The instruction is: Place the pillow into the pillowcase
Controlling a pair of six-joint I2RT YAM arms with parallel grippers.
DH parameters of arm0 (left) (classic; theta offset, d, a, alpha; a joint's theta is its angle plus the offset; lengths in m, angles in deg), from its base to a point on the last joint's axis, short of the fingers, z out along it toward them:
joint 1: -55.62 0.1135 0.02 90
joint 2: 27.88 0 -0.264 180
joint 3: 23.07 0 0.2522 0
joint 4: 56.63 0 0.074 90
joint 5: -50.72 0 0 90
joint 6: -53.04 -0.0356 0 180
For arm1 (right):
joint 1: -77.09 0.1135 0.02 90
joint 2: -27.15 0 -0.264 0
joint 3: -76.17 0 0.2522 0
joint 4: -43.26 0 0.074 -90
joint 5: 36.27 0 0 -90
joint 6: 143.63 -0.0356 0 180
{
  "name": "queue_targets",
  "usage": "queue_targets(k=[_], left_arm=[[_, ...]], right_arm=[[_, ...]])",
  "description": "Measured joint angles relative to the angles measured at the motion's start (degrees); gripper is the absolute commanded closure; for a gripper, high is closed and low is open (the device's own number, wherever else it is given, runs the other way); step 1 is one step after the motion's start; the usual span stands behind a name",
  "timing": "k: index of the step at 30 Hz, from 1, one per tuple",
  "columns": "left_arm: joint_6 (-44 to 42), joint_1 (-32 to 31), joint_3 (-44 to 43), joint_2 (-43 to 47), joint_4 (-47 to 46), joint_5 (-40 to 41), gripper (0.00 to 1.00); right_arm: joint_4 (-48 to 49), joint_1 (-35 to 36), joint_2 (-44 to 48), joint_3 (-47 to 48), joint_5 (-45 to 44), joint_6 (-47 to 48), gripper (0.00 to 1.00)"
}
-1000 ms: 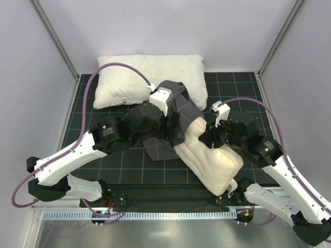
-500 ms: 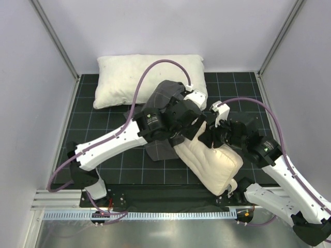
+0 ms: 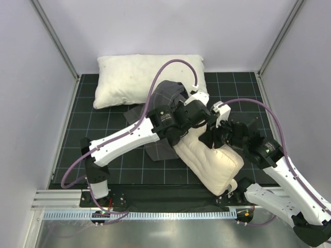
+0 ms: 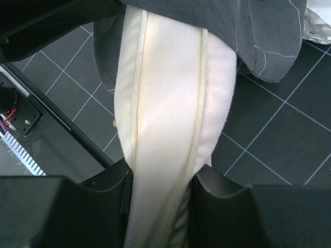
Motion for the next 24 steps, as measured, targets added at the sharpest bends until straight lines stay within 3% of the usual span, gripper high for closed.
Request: queue_targets(k=[9,18,24], left_arm=[[1.38,0.85,-2.6,1.44,-2.36,-15.67,1.0],[8.11,0.24,3.54,11.61,-13.0,-37.03,1.0],[9.81,0.15,9.29,11.85,-17.2,-41.22,1.0]], right_arm=[[-1.29,0.0,3.8,0.0,-2.03,1.36,0.96],[4.48,0.11,8.7,-4.28,-1.88,1.38,0.96],[10.12,0.22,8.02,-6.82,-2.58,0.76,0.96]])
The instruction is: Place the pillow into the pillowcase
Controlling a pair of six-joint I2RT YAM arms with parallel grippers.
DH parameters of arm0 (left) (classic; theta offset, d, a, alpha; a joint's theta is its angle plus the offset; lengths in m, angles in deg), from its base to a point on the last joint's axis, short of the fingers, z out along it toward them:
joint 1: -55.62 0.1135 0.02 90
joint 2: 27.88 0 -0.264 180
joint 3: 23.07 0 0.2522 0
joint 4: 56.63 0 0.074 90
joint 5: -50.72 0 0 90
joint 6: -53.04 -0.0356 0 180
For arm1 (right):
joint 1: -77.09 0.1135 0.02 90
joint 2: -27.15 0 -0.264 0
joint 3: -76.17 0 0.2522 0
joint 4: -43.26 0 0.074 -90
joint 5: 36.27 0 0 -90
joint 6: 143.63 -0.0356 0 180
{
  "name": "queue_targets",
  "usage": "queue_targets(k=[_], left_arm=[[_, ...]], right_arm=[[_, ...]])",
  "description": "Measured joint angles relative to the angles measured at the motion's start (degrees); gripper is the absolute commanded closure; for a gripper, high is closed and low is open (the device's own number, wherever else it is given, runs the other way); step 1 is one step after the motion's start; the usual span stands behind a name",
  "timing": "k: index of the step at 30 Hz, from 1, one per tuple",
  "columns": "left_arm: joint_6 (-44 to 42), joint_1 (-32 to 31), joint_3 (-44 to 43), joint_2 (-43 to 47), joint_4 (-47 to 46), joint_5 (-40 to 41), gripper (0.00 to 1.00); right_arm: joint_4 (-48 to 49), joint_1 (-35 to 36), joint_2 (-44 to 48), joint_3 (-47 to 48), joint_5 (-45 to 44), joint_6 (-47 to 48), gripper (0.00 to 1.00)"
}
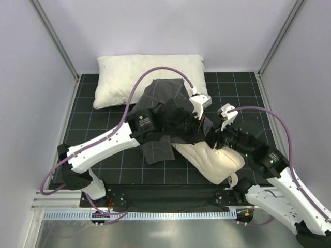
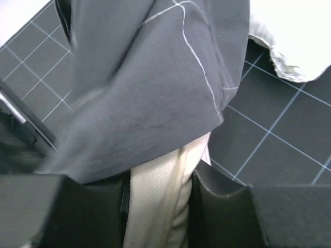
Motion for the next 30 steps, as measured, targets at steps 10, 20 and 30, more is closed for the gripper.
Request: queue_targets(k=[10,20,30], left_arm=[[3.89,6.25,16.59,5.4,-10.21,-1.22,1.0],[6.32,5.18,39.54,13.57,-22.1,3.21,1.0],[13.88,4.44,61.02,24.72,-31.74,12.66,1.0]], right_arm=[[0.11,0.04,4.57,-0.55,-5.95,3.89,0.96],[8.09,11.74,0.13,-8.37,-2.54,4.07,0.96],[16.87,26.73,-11.23,-9.68,-11.96,2.56,0.45]])
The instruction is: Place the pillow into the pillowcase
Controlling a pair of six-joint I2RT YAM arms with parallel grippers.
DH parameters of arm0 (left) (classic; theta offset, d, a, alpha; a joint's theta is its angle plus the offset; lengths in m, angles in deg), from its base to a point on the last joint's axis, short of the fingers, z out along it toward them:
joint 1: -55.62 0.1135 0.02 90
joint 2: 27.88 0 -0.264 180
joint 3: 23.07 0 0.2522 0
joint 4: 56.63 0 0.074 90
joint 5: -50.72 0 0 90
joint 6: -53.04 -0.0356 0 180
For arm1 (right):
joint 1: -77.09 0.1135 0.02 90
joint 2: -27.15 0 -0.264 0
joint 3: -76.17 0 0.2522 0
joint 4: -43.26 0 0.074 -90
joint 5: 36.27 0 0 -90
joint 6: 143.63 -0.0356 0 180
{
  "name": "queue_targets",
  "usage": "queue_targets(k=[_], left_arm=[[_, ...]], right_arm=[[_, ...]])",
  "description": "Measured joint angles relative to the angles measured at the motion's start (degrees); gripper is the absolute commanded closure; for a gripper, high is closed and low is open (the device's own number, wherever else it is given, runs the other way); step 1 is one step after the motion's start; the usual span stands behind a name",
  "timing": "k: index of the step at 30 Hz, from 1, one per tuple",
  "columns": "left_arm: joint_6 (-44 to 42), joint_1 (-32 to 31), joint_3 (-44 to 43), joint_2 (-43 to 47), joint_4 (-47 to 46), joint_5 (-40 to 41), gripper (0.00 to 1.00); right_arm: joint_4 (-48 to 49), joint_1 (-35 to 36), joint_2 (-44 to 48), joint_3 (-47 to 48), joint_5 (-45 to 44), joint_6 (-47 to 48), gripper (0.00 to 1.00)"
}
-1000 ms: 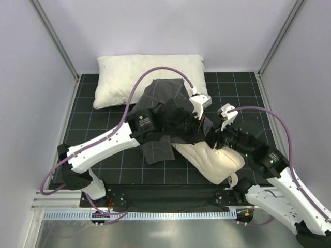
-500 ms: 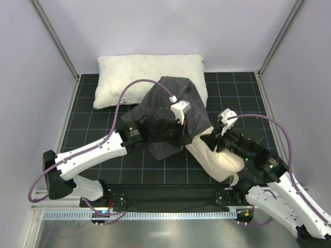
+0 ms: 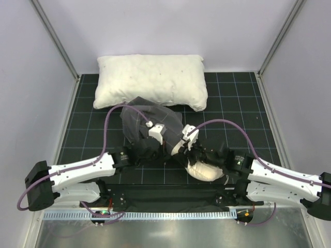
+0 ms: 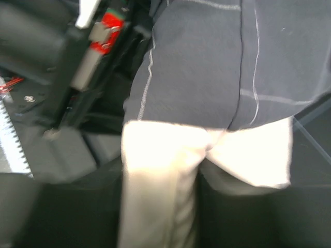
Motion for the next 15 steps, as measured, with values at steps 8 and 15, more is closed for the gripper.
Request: queue_targets(k=[8,15], left_arm=[[5.75,2.62,11.45,4.37,-0.22,5.92,1.0],[8.37,10.93,14.67,-0.44,0.11,4.02,0.69]], right_arm=[[6.01,2.29,3.1,-4.81,8.15,-5.9,0.17],[-2.4,2.56,4.72,2.21,6.12,-11.72,0.01]])
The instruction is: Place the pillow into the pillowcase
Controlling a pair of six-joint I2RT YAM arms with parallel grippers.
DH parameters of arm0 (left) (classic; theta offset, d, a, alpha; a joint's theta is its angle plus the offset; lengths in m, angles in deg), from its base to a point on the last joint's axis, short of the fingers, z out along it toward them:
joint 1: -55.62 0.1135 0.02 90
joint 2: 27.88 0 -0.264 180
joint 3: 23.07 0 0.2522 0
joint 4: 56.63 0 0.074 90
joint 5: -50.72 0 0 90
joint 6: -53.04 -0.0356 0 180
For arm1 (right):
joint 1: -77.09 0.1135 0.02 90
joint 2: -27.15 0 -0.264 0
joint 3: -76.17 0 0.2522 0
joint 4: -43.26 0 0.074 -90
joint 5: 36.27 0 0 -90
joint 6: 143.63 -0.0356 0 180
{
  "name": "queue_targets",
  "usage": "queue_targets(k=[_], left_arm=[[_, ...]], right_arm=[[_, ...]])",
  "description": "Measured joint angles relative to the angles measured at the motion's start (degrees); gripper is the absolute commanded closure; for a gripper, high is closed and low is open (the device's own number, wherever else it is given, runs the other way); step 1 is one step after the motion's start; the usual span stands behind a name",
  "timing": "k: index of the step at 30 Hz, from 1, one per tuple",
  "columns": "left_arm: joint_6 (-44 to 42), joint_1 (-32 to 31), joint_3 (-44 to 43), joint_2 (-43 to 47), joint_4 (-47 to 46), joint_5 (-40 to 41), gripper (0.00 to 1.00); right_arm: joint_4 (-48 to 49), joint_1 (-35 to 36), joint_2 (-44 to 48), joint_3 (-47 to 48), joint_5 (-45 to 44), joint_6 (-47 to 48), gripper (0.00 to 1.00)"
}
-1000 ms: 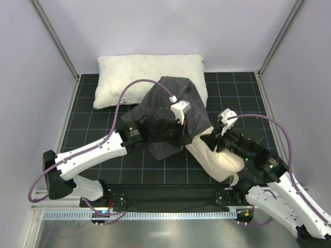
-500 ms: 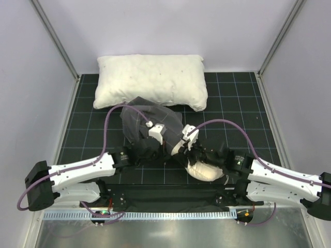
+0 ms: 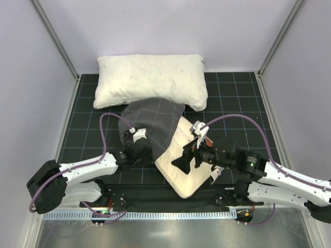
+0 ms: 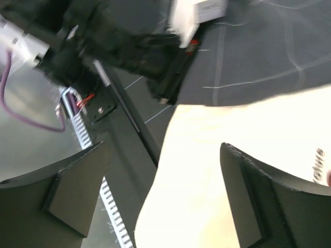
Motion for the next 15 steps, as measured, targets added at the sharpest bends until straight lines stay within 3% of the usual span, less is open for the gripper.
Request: queue_targets(k=[3,10,15], left_arm=[[-0.04,-1.84,-1.66,0.26,5.2,3.67,0.47],[0.35,-9.79,-13.79,7.85,20.52,14.51,0.35],[-0.09,-12.07,-22.75,8.31,28.2,20.9,0.28]], right_arm=[[-4.42,-4.04,1.22,1.51,-5.16,-4.24,0.0],[-9.68,-27.85,4.74,-5.01,-7.72,-12.9,0.0],[-11.56,-36.54,4.94,-10.36,-8.76,-17.35,0.0]])
